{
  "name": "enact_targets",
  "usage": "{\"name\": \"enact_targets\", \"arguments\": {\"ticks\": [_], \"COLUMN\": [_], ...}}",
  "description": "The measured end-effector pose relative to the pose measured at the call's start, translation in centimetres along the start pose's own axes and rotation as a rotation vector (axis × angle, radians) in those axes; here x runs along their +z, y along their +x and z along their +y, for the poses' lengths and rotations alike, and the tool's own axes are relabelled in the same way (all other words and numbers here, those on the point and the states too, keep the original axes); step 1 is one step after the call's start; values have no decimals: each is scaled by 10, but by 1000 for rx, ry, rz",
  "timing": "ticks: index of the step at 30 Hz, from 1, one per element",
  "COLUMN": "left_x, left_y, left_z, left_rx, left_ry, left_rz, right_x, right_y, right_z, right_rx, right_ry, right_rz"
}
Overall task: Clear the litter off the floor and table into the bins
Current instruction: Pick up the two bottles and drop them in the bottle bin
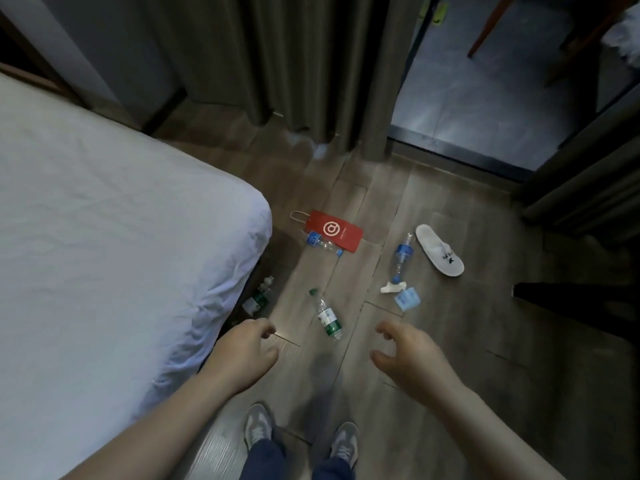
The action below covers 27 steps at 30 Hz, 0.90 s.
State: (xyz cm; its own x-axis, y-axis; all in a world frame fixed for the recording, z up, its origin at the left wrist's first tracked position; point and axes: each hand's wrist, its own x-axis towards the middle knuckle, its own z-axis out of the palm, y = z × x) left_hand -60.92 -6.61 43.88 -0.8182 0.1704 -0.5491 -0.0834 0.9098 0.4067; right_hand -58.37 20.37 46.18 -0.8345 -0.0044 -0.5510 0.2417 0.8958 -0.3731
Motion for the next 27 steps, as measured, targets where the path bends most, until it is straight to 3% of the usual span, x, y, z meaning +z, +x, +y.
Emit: {"name": "enact_targets", "arguments": {"ticks": [8,19,27], "left_x": [79,245,302], "left_y": [116,297,387], "left_z": [-77,-208,-256], "left_rx": [-10,-37,-96], "left_ry": [8,-34,-142], "left_rz": [38,47,213], "right_x": [112,311,395], "right_y": [118,315,397], "right_z": [31,105,134], "right_rx": [31,63,79], "right_ry": [28,66,40], "right_rz": [31,13,57]}}
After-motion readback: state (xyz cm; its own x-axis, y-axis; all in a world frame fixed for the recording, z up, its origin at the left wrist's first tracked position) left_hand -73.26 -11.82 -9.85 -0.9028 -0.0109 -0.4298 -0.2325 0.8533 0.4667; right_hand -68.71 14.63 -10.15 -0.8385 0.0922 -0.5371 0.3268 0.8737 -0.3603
